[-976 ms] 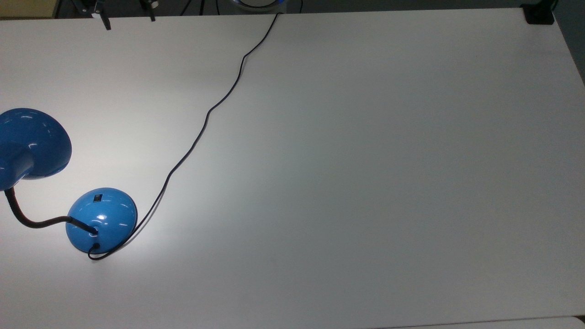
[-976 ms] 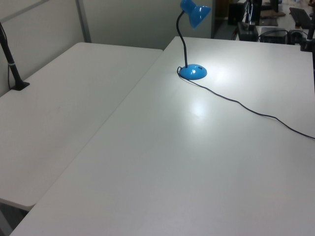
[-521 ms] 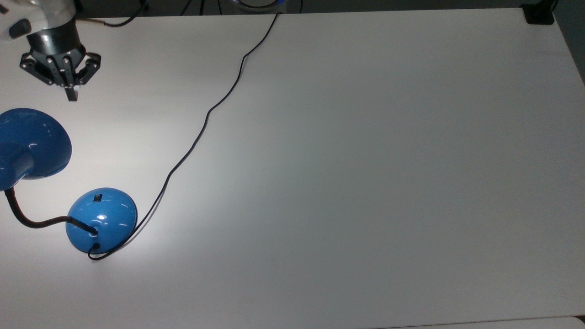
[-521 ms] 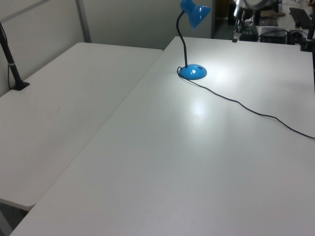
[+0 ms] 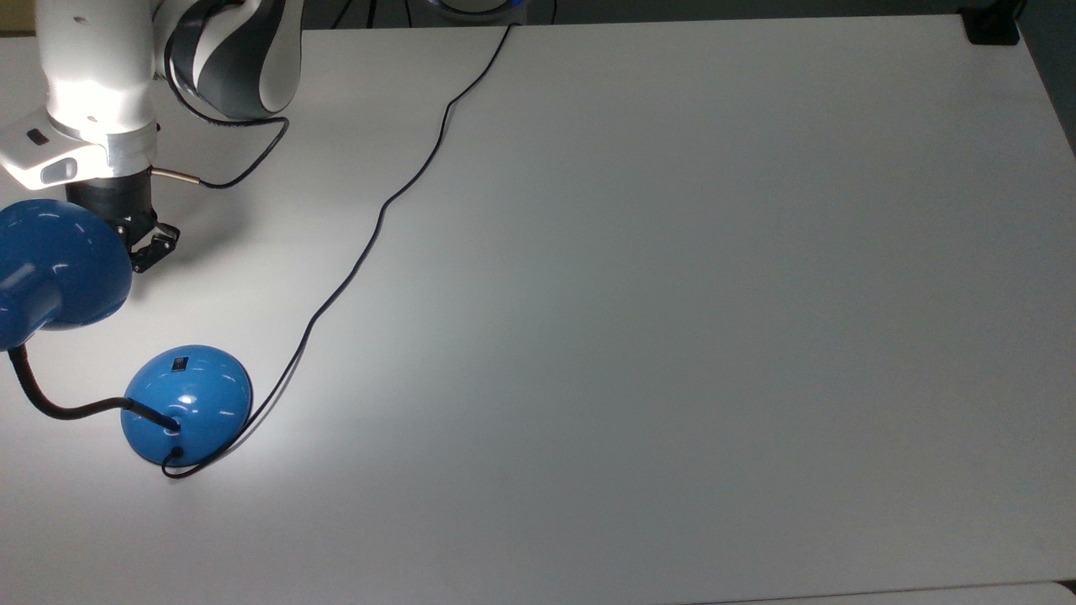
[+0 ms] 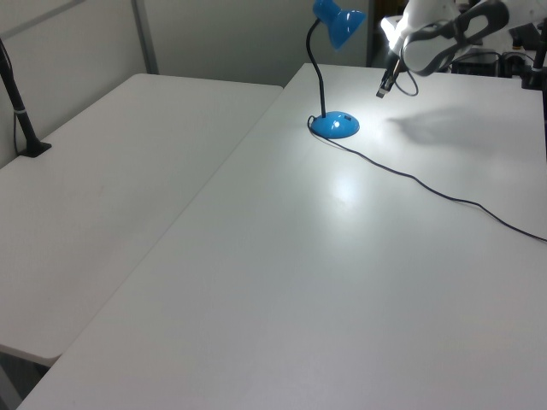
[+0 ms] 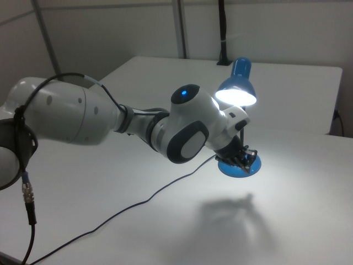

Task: Turn off the lamp
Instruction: 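Move the gripper over the blue lamp base toward its switch, then lower the gripper and press the switch on the blue lamp base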

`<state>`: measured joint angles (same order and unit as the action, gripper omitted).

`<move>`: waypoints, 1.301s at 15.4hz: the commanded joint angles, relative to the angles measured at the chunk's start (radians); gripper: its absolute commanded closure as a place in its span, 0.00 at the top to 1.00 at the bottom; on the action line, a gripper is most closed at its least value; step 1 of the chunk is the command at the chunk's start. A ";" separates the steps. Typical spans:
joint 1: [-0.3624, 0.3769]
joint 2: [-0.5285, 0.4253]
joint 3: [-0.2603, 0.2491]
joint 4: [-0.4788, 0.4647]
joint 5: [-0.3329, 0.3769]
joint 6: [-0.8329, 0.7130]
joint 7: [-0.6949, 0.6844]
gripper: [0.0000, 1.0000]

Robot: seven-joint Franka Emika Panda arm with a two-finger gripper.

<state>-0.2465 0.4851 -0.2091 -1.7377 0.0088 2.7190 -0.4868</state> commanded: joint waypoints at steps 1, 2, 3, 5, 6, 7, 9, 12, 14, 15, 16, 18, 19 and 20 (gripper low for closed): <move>0.027 0.052 0.003 0.059 0.080 0.027 0.050 0.00; 0.038 0.072 0.010 0.084 0.101 0.028 0.054 0.00; 0.047 0.084 0.010 0.101 0.120 0.028 0.057 0.00; 0.064 0.101 0.011 0.125 0.141 0.030 0.057 0.00; 0.072 0.105 0.011 0.133 0.146 0.030 0.059 0.00; 0.081 0.121 0.011 0.139 0.148 0.033 0.063 0.00; 0.082 0.148 0.025 0.165 0.146 0.064 0.092 0.00; 0.082 0.158 0.030 0.161 0.134 0.067 0.088 0.00; 0.082 0.155 0.030 0.156 0.122 0.067 0.085 0.00; 0.082 0.144 0.030 0.146 0.106 0.065 0.085 0.00; 0.081 0.127 0.030 0.135 0.088 0.064 0.083 0.00; 0.081 0.101 0.030 0.107 0.066 0.061 0.083 0.00; 0.079 0.101 0.028 0.103 0.063 0.061 0.083 0.00; 0.078 0.101 0.030 0.102 0.063 0.059 0.085 0.00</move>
<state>-0.1682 0.6225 -0.1787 -1.5919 0.0958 2.7677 -0.4098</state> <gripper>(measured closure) 0.991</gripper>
